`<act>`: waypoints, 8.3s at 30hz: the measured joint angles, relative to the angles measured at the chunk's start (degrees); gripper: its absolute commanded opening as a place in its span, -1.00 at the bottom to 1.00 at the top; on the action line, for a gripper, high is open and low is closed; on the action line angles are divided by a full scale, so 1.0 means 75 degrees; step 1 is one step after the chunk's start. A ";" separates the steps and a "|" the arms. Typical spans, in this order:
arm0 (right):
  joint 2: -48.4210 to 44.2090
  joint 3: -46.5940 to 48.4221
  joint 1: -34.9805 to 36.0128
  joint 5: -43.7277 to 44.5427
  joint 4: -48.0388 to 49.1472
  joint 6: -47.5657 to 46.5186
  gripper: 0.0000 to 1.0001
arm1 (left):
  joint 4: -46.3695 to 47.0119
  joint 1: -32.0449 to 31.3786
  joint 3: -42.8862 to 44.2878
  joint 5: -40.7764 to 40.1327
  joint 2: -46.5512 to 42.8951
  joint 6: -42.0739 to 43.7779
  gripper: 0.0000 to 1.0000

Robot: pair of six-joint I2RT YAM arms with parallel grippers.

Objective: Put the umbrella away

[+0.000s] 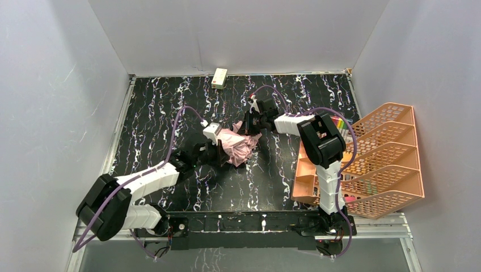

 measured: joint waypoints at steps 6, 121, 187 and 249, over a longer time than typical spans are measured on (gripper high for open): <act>0.0055 0.0163 -0.0003 -0.0003 -0.0219 -0.0029 -1.00 | -0.0385 0.0012 0.0000 0.0472 -0.0828 0.0000 -1.00; 0.2547 0.4438 -0.1224 -0.1326 -0.2247 -0.1428 -1.00 | -0.1174 -0.0962 0.0472 -0.0268 -0.0125 0.1577 -0.56; -0.4797 -0.1448 -0.1096 0.0099 -0.2369 -0.1728 -0.56 | -0.0026 -0.2576 -0.1239 -0.0192 -0.0764 -0.1504 0.29; -0.7764 -0.5604 0.1638 0.2384 -0.1215 0.1291 -0.30 | -0.4054 0.2104 0.9014 0.3279 0.6196 0.0912 -0.68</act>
